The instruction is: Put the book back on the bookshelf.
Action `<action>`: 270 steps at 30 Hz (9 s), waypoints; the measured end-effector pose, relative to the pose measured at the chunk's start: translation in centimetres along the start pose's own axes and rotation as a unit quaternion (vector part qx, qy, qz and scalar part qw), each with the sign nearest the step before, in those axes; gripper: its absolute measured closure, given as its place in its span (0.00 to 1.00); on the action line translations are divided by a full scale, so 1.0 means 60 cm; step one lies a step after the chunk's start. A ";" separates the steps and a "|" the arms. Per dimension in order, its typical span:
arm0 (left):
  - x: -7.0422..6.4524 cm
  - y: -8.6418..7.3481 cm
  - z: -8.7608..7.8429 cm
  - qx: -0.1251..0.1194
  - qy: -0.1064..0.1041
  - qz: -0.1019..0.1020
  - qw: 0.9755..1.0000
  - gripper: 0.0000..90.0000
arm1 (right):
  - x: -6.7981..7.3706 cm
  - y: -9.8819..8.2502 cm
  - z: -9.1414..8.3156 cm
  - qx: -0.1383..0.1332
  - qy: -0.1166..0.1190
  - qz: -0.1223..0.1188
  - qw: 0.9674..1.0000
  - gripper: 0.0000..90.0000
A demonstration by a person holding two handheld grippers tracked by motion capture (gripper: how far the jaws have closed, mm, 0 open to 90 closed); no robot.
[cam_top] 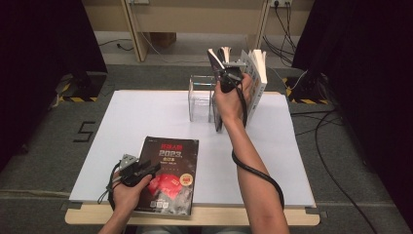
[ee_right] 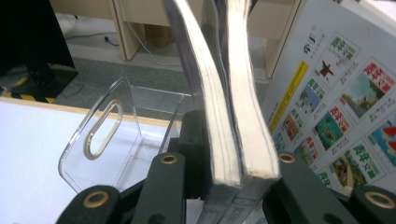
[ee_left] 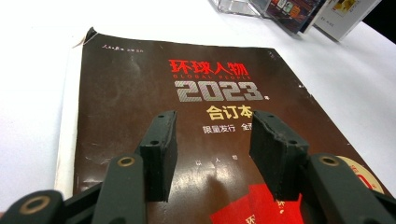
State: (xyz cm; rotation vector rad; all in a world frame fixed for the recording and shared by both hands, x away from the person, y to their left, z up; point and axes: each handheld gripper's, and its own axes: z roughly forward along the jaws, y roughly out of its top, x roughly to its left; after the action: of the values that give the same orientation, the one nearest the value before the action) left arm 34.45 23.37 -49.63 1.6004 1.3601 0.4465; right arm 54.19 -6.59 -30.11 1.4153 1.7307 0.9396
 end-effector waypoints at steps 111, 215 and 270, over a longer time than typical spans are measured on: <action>0.000 0.000 -0.002 -0.003 0.004 0.000 1.000 0.56 | -0.062 -0.087 -0.088 -0.062 0.023 0.060 0.996 0.68; 0.080 0.020 0.000 0.055 0.082 -0.035 0.994 0.73 | -0.021 -0.280 -0.062 0.124 0.126 0.047 0.983 0.68; -0.030 -0.008 0.015 0.086 -0.001 0.044 0.995 0.77 | 0.004 -0.315 0.017 0.228 0.171 0.064 0.956 0.66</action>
State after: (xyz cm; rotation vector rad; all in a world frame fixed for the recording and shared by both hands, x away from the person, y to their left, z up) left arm 34.33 21.32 -49.93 1.8066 1.3606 0.3886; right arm 46.06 -8.90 -47.05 1.7513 2.2435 0.9318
